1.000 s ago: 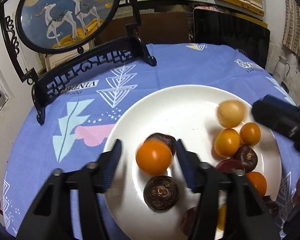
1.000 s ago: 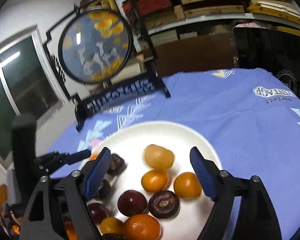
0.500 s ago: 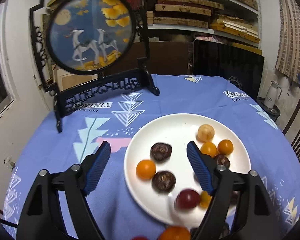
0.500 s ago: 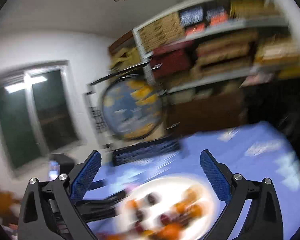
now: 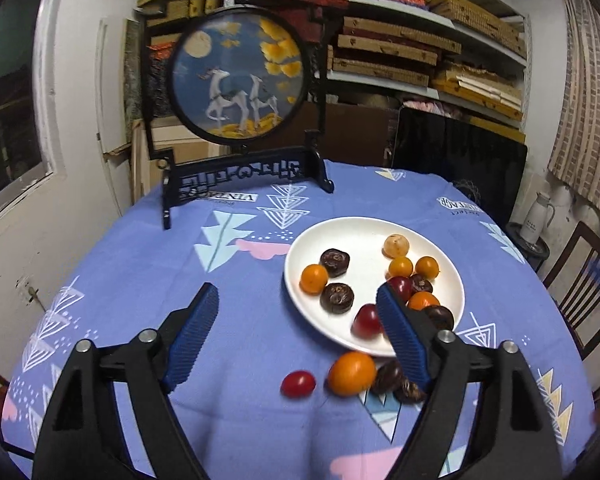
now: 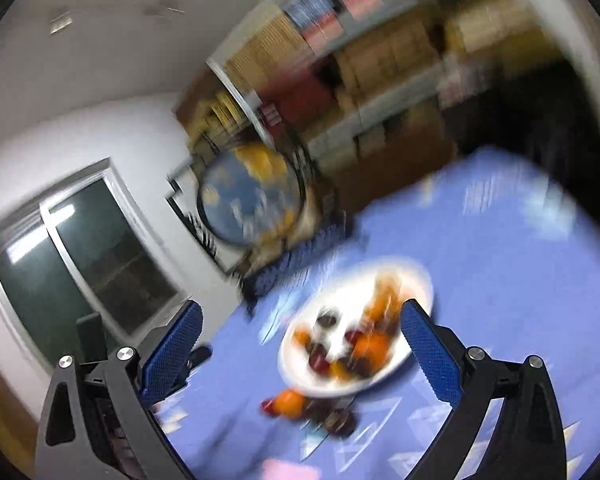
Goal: Organize fruits
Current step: 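Withdraw both grippers from the plate back toward the remaining fruits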
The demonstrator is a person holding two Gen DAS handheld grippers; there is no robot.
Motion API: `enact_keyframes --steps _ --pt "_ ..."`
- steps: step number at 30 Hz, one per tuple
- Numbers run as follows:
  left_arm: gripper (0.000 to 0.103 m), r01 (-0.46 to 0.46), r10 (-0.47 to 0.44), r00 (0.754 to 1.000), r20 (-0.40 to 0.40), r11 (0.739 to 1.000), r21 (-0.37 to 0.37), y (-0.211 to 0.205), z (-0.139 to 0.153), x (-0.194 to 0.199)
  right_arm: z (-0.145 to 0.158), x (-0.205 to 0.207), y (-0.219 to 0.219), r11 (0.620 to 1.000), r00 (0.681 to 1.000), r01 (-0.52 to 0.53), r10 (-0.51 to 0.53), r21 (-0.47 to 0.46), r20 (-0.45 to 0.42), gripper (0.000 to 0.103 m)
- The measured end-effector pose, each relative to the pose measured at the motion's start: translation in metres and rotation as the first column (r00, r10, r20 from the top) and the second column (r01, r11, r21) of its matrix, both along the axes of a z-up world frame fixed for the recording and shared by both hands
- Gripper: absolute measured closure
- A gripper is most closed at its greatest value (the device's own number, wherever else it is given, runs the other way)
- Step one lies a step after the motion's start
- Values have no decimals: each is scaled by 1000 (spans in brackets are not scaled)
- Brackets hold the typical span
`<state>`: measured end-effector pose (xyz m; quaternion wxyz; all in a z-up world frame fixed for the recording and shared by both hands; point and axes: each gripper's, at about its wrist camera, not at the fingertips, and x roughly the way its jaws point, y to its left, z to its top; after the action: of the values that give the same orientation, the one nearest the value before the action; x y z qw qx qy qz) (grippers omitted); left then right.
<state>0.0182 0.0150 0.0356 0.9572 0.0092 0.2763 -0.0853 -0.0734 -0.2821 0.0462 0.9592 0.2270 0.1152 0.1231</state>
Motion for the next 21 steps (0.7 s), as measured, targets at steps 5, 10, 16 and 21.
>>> enact_keyframes --steps 5,10,16,21 --pt "23 3 -4 1000 17 1000 5 11 -6 -25 20 -58 34 971 992 71 -45 -226 117 3" --pt "23 7 -7 1000 -2 999 52 15 -19 -31 -35 -10 52 953 979 -68 7 -295 -202 3" --pt "23 21 -17 999 -40 992 122 27 -39 -28 -89 39 94 889 888 -247 48 -386 -458 4" --pt "22 43 -33 996 -81 990 132 39 -50 -22 -104 45 126 769 868 -326 12 -550 -497 8"
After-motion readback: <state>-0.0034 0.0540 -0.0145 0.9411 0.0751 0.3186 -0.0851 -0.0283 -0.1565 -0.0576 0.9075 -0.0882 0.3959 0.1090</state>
